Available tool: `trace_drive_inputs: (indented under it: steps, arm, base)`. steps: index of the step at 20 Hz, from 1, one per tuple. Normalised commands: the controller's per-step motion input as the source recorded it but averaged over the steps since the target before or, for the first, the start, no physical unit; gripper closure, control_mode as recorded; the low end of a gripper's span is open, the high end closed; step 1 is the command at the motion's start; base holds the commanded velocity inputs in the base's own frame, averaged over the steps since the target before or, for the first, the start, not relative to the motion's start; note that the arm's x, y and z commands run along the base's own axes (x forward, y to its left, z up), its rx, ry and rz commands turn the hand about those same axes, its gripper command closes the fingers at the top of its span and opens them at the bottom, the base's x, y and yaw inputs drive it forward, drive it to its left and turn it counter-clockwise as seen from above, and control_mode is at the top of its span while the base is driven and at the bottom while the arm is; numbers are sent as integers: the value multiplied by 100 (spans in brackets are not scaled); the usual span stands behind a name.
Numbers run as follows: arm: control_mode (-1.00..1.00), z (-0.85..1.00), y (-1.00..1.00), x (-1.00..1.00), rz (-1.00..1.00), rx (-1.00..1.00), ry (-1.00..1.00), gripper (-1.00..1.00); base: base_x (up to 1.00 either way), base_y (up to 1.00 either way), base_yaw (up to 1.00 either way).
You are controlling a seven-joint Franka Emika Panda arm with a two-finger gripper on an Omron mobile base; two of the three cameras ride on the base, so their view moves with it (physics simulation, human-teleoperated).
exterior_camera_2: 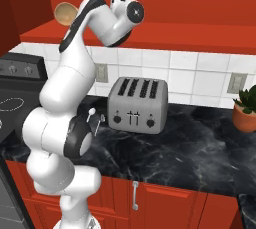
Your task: Organize the utensils by type. Pick up the wooden spoons from the counter and place them in the open cabinet. Then pick up the metallic utensils from the counter and place them in the open drawer.
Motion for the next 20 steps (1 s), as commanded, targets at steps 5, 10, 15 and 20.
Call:
trace_drive_inputs:
  steps: [5,10,15,20]
  arm:
    - [-100,-19,9,34,0,-3,-1,100]
    - [-100,-8,8,42,0,0,-4,100]
    - [-100,0,3,49,0,-1,-3,100]
    - [-100,0,7,47,0,-6,-4,100]
  base:
    - [0,0,0]
    - [0,0,0]
    - [0,0,0]
    - [0,0,0]
